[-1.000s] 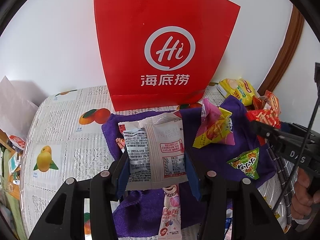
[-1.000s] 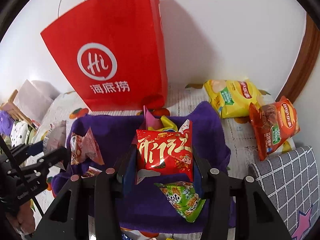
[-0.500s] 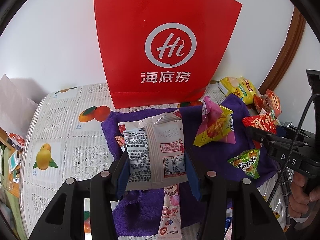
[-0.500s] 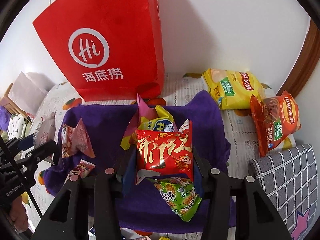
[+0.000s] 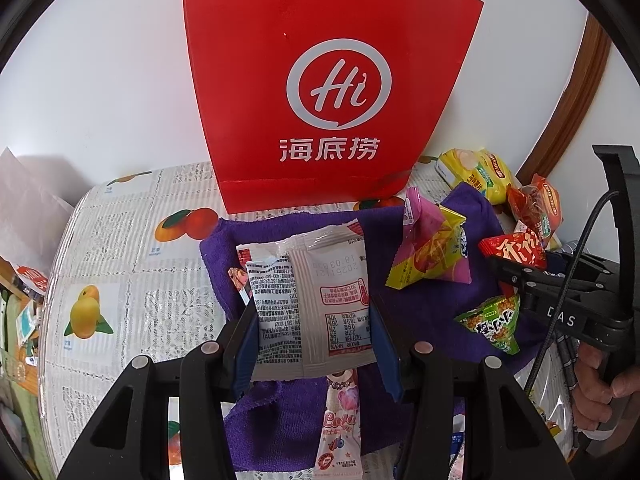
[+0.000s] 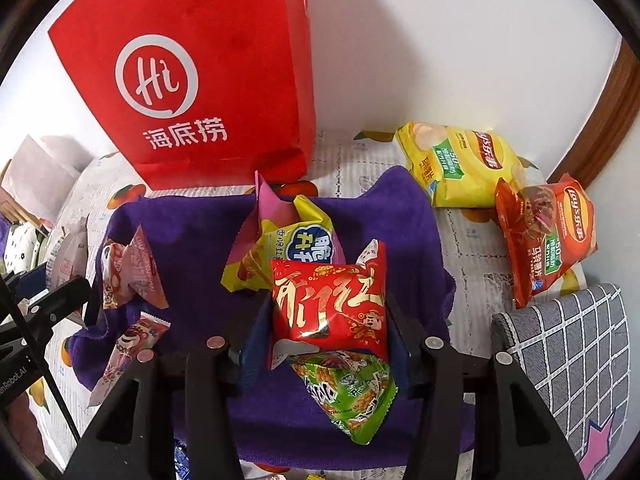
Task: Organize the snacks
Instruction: 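Open the right tool over the towel while the left tool releases the white packet beside it, then grasp the yellow triangular chip bag with the right tool while the left tool grasps the blue packet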
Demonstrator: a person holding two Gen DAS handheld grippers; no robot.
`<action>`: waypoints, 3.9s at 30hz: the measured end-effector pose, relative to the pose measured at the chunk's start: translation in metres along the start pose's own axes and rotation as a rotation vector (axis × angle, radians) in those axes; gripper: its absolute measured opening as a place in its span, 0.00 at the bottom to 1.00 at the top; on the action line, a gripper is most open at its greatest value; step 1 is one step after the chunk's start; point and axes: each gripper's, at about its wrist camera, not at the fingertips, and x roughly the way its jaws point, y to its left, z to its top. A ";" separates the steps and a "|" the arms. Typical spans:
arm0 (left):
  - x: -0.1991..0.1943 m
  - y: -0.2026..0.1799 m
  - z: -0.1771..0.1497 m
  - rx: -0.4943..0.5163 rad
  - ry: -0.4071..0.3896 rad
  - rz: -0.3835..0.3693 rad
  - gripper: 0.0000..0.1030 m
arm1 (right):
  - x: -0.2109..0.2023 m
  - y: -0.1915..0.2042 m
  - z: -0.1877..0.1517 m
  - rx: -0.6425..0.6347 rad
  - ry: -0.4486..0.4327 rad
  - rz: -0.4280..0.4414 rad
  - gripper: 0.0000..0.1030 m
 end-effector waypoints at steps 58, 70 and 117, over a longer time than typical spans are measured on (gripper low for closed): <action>0.012 -0.010 -0.003 0.036 0.069 -0.035 0.52 | -0.036 0.012 0.003 0.008 -0.091 0.028 0.65; -0.005 -0.004 0.002 0.026 0.033 -0.055 0.61 | -0.053 0.014 -0.005 0.038 -0.128 0.043 0.65; -0.066 -0.013 -0.110 0.061 0.083 -0.049 0.61 | -0.034 -0.026 -0.194 0.228 -0.022 0.059 0.42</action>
